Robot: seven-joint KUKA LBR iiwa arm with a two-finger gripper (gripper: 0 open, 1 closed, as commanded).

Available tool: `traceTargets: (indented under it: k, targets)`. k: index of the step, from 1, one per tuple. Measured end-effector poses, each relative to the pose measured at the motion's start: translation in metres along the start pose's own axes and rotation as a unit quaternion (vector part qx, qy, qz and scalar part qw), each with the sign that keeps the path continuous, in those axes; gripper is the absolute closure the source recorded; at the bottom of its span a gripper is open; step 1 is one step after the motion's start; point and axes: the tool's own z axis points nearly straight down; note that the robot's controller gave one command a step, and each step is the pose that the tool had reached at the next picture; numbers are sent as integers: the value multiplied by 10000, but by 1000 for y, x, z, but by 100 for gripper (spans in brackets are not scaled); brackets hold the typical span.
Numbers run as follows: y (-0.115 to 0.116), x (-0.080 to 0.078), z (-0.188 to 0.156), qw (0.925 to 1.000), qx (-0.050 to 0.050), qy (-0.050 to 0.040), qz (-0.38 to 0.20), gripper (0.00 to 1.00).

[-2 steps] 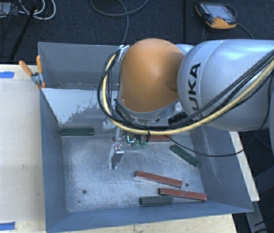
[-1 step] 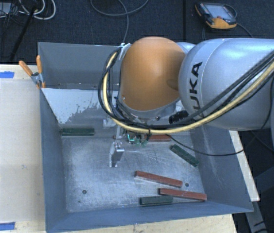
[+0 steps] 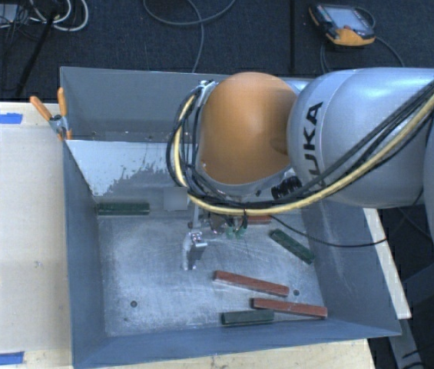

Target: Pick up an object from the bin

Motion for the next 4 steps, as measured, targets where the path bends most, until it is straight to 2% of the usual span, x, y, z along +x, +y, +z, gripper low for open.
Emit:
traceTargets:
  k: [1, 2, 3, 4]
  targets:
    - [-44, 44, 18, 9978, 7, 29, -665, 0]
    - [-67, 50, 45, 9995, 11, 33, -320, 0]
    - [-83, 49, 56, 10000, 9, 38, 17, 0]
    - [-103, 51, 97, 9901, 8, 10, -1403, 0]
